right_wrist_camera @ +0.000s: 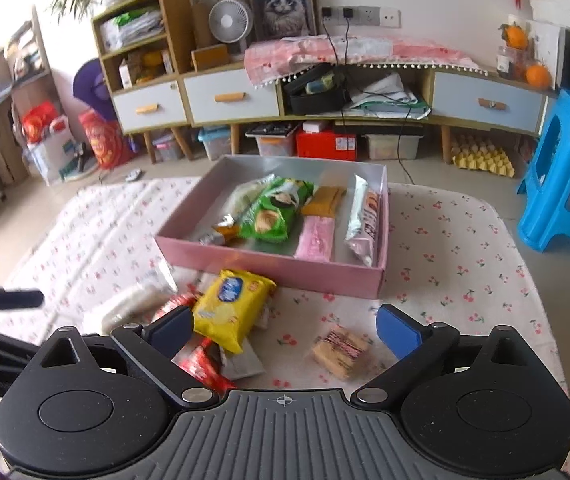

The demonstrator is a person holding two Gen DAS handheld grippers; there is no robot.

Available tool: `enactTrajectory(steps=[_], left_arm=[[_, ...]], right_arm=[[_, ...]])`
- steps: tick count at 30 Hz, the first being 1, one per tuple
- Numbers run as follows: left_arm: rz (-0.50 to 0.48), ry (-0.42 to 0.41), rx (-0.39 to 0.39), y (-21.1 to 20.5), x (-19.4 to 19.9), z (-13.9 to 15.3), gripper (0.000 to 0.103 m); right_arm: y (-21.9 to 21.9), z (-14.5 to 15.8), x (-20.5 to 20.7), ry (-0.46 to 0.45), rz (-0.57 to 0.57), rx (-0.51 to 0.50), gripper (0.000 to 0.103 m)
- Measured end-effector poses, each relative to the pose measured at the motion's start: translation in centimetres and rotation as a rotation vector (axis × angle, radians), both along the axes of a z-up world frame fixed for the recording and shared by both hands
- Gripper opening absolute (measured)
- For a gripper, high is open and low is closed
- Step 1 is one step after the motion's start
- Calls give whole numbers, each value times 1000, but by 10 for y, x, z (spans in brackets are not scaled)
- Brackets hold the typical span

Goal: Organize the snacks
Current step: 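Withdraw both open tools from the pink box toward the loose snacks, then grasp the square biscuit packet with the right tool while the left tool grasps another clear packet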

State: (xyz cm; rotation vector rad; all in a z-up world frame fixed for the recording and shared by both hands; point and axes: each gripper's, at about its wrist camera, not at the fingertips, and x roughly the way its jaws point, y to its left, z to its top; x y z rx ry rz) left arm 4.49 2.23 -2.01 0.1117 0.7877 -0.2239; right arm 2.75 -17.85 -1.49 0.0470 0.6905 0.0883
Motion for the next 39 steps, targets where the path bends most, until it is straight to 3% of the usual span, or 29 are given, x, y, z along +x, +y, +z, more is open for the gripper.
enactTrajectory(steps=[6,20,27,39], left_arm=[[-7,-17,13,13,-1,-12,102],[-3,-12,0,41,6,-44,102],[-9,29,-8,45,12,-63,102],[-36,-33,-26,45,24,-68,103]], right_arm=[[-6,-16,-6,-3,20,-27,99],[-6,-70,-10,105,82,-161,99],[-17,-95,2,162,38,-135,100],[-26,-102,16,90,54,-88,103]])
